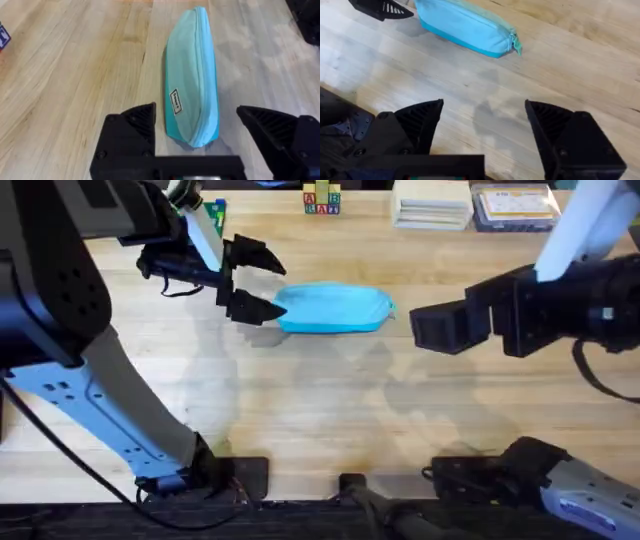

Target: Unzip the bag, pick up the pens from the table one at a time and place them inside, then zip the bag closed.

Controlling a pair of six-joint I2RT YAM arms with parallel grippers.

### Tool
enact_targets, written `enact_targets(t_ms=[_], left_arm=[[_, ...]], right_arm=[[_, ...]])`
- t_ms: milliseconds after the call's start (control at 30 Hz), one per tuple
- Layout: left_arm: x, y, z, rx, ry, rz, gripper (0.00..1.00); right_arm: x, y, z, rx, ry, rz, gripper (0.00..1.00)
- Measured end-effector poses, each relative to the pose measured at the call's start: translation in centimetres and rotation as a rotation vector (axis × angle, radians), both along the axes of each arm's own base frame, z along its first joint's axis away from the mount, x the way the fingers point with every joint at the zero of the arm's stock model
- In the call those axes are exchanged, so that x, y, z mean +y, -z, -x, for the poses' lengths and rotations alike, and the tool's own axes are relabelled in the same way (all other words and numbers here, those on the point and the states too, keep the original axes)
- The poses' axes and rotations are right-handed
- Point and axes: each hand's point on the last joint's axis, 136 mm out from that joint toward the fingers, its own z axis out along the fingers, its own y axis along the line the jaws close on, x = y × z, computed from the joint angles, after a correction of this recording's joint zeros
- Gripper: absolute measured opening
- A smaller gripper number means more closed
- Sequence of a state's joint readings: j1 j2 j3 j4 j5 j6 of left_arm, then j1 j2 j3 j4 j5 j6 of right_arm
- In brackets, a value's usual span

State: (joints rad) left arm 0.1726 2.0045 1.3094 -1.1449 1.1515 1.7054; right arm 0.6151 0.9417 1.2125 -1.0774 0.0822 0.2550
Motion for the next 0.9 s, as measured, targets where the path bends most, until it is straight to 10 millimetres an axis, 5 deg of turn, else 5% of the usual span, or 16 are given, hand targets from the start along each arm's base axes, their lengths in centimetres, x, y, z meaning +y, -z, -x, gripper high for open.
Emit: enact_targets(t_ms=[467, 900], left_arm=[[0.6, -0.2, 0.5, 0.057, -0.005, -0.023, 0.996], [1.8, -3.2, 0.8, 0.044, 0.029, -0.153, 0.997]], right_arm=[[0.0, 0.0, 0.0, 0.000, 0.000, 0.000, 0.998], [0.0, 0.0, 0.0, 0.000, 0.000, 0.000, 0.997]])
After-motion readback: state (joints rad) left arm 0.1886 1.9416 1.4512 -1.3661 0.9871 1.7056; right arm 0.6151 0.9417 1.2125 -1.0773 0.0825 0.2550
